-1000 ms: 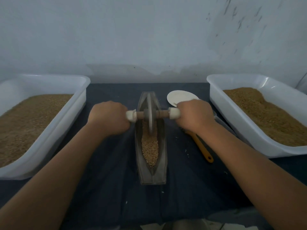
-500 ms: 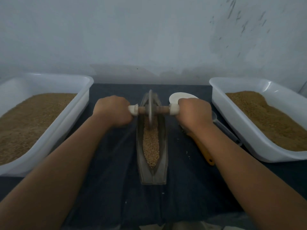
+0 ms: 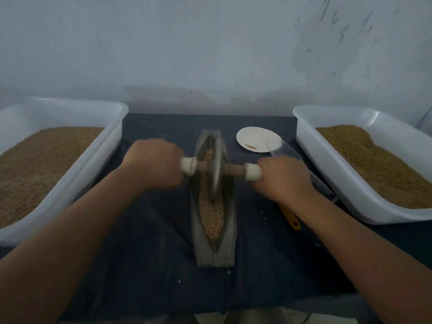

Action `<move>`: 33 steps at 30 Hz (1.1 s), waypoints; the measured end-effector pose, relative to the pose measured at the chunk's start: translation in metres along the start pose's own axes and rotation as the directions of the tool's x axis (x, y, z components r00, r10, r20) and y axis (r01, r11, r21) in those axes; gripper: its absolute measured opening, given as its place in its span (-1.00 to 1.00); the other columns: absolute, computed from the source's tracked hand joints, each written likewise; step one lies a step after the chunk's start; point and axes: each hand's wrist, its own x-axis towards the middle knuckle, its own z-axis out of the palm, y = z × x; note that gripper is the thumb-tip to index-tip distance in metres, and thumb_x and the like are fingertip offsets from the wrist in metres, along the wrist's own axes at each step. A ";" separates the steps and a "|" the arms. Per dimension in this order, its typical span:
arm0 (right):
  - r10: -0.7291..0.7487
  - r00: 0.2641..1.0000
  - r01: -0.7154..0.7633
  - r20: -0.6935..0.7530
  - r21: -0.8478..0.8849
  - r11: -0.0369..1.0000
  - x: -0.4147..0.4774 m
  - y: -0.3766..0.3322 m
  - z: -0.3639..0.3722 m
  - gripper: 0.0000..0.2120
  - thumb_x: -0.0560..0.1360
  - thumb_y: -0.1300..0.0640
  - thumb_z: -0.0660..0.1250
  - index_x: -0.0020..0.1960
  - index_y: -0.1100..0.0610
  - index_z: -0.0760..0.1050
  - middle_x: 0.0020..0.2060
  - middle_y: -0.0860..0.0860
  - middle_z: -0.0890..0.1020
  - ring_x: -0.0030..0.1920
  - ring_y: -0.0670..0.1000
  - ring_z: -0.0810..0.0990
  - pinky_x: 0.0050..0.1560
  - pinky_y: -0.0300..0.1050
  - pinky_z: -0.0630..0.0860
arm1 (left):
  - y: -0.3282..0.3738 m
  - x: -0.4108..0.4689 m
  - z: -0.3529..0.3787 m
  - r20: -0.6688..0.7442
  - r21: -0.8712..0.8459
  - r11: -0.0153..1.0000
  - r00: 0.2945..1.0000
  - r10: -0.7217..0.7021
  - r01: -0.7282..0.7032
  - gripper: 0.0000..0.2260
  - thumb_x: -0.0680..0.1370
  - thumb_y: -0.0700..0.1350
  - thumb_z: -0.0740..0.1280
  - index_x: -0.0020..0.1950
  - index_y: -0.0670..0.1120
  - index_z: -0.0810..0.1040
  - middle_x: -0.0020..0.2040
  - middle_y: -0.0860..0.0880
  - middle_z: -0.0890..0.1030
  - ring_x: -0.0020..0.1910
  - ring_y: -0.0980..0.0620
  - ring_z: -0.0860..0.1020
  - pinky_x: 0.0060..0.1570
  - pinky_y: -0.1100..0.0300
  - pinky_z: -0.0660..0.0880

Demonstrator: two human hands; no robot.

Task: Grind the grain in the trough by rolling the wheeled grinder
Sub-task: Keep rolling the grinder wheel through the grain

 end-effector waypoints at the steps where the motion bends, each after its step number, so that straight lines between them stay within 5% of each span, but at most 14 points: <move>1: 0.054 0.998 -0.054 -0.035 -0.003 0.999 0.012 -0.004 0.003 -0.71 0.51 -0.26 0.28 -0.21 -0.07 0.47 -0.40 -0.13 0.43 -0.32 -0.01 0.49 -0.38 -0.12 0.31 | -0.001 0.016 -0.001 -0.018 0.013 0.999 0.999 -0.032 0.032 -0.76 0.43 0.23 0.26 -0.26 0.08 0.48 -0.28 0.10 0.52 -0.23 -0.03 0.59 -0.25 0.12 0.40; 5: 0.134 0.991 -0.134 0.022 0.012 0.991 0.046 -0.009 0.001 -0.79 0.54 -0.09 0.31 -0.20 -0.01 0.52 -0.36 -0.09 0.46 -0.21 0.09 0.56 -0.31 -0.10 0.31 | -0.004 0.043 -0.003 -0.014 -0.019 0.996 0.996 -0.090 0.090 -0.75 0.44 0.20 0.26 -0.20 0.05 0.57 -0.24 0.07 0.57 -0.22 -0.08 0.57 -0.22 0.09 0.43; 10: -0.055 0.996 0.055 0.063 0.009 0.998 0.007 0.003 -0.009 -0.69 0.44 -0.29 0.28 -0.30 -0.08 0.45 -0.41 -0.13 0.53 -0.37 -0.12 0.51 -0.32 -0.09 0.53 | -0.001 -0.019 0.006 0.024 -0.068 0.998 1.000 -0.010 0.012 -0.76 0.40 0.24 0.23 -0.27 0.09 0.46 -0.35 0.12 0.49 -0.36 0.08 0.48 -0.35 0.17 0.35; 14: -0.165 0.985 0.162 0.044 0.070 0.984 -0.026 0.011 -0.011 -0.68 0.32 -0.38 0.07 -0.31 -0.15 0.35 -0.48 -0.14 0.49 -0.43 -0.16 0.48 -0.38 -0.03 0.57 | 0.001 -0.052 0.009 -0.011 -0.025 0.999 0.999 0.047 -0.047 -0.74 0.42 0.27 0.24 -0.29 0.11 0.42 -0.41 0.14 0.47 -0.43 0.17 0.42 -0.44 0.22 0.22; 18: -0.038 0.999 0.038 0.018 0.013 0.999 0.002 0.002 -0.003 -0.61 0.44 -0.40 0.13 -0.21 -0.11 0.48 -0.37 -0.14 0.53 -0.33 -0.09 0.53 -0.29 -0.07 0.54 | 0.004 -0.010 0.002 -0.005 -0.016 0.999 1.000 -0.029 0.029 -0.73 0.43 0.26 0.25 -0.28 0.09 0.48 -0.33 0.10 0.53 -0.33 0.04 0.54 -0.36 0.17 0.35; 22: 0.067 0.995 -0.070 -0.078 -0.042 0.997 0.046 -0.005 0.008 -0.78 0.54 -0.04 0.34 -0.23 0.01 0.47 -0.34 -0.06 0.53 -0.33 0.05 0.47 -0.34 -0.10 0.33 | -0.003 0.030 -0.003 0.022 -0.091 0.988 0.993 -0.120 0.122 -0.70 0.47 0.25 0.27 -0.25 0.05 0.53 -0.24 0.08 0.57 -0.22 -0.06 0.56 -0.18 0.06 0.48; 25: 0.060 0.998 -0.061 -0.031 -0.018 0.998 0.048 -0.003 0.006 -0.72 0.56 -0.12 0.30 -0.24 0.01 0.50 -0.33 -0.05 0.55 -0.32 0.04 0.47 -0.35 -0.12 0.27 | 0.001 0.024 -0.004 0.012 -0.097 0.987 0.992 -0.125 0.125 -0.72 0.47 0.23 0.27 -0.25 0.05 0.55 -0.26 0.08 0.57 -0.28 -0.02 0.54 -0.23 0.09 0.46; 29: -0.072 0.997 0.072 0.009 0.010 0.997 -0.002 0.006 -0.004 -0.69 0.46 -0.28 0.23 -0.30 -0.09 0.41 -0.45 -0.14 0.48 -0.42 -0.14 0.42 -0.43 -0.15 0.39 | 0.004 -0.029 0.002 -0.012 -0.046 0.999 1.000 -0.021 0.020 -0.75 0.41 0.24 0.21 -0.28 0.09 0.47 -0.36 0.11 0.51 -0.39 0.10 0.48 -0.38 0.17 0.38; 33: -0.197 0.975 0.200 -0.100 0.025 0.979 -0.034 0.007 -0.015 -0.72 0.35 -0.25 0.24 -0.39 -0.12 0.26 -0.58 -0.14 0.36 -0.55 -0.21 0.31 -0.56 -0.17 0.39 | 0.002 -0.055 0.011 -0.061 -0.058 0.998 0.998 0.002 -0.006 -0.69 0.44 0.31 0.22 -0.33 0.11 0.42 -0.43 0.13 0.46 -0.45 0.15 0.43 -0.45 0.23 0.25</move>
